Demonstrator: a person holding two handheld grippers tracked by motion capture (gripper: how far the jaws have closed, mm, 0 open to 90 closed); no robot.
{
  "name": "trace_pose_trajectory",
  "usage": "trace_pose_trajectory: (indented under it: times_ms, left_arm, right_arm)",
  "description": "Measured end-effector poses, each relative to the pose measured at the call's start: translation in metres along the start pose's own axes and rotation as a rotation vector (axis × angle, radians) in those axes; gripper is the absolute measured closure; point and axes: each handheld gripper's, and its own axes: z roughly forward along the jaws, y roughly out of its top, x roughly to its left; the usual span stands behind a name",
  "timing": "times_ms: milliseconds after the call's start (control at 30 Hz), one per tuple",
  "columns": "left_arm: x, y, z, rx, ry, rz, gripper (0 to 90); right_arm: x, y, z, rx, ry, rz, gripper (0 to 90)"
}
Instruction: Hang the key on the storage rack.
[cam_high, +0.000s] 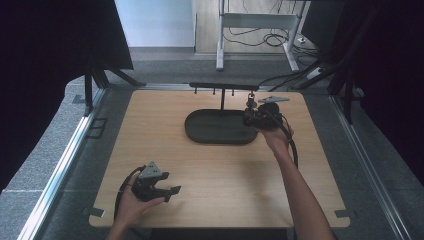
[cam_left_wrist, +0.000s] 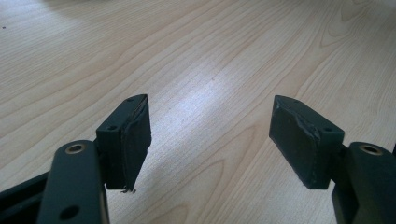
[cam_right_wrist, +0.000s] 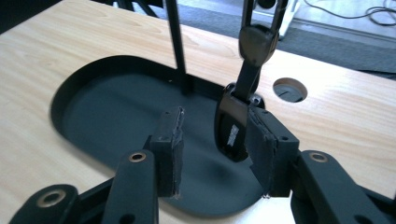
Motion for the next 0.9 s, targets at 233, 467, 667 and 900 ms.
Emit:
trace_pose_trajectory:
  times_ms: [233,467,667,900]
  left_arm:
    - [0.0,0.0,0.001,0.0,0.002,-0.002,30.2]
    - [0.002,0.0,-0.002,-0.007,0.004,-0.004,30.2]
    - [0.003,-0.001,-0.004,-0.015,0.009,-0.013,30.2]
    - [0.004,-0.001,-0.006,-0.015,0.012,-0.014,30.2]
  right_arm:
    - [0.004,-0.018,-0.023,-0.036,0.054,-0.003,56.3]
    - [0.01,-0.037,-0.047,-0.053,0.093,-0.034,55.9]
    - [0.015,-0.058,-0.066,-0.069,0.121,-0.056,54.4]
    - [0.017,-0.092,-0.081,-0.079,0.153,-0.059,53.7]
